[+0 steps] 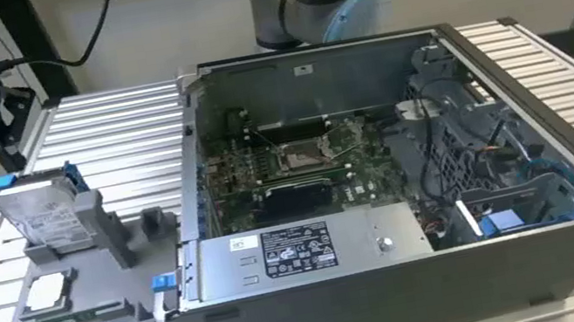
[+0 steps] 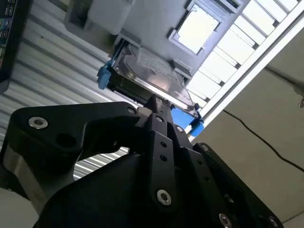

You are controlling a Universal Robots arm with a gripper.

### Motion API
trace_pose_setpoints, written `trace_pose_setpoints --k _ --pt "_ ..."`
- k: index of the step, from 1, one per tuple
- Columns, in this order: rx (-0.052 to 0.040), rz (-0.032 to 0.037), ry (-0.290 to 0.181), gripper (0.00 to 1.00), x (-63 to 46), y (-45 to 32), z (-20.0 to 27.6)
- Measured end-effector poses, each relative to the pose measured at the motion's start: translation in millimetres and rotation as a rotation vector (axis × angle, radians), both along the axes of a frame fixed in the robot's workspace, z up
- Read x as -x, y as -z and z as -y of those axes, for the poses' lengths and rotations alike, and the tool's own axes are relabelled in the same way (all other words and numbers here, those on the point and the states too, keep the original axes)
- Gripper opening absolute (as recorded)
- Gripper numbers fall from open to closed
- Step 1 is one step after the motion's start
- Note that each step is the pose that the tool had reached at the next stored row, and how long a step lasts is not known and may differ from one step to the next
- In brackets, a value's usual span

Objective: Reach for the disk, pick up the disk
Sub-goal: 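Reach for the disk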

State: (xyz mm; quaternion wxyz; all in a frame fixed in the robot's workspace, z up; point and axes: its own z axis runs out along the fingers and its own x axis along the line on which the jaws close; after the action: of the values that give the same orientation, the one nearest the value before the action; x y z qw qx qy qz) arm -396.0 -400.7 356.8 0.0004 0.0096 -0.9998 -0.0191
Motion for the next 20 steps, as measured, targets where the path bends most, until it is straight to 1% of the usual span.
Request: trace_pose_setpoints --k 13,16,20 --pt "0.0 0.0 0.0 0.0 0.0 0.0 -0.1" --pt "0.0001 0.0 0.0 0.0 0.5 0.0 -2.8" --pt "0.0001 0.0002 0.0 0.0 8.1 -0.1 -3.1"
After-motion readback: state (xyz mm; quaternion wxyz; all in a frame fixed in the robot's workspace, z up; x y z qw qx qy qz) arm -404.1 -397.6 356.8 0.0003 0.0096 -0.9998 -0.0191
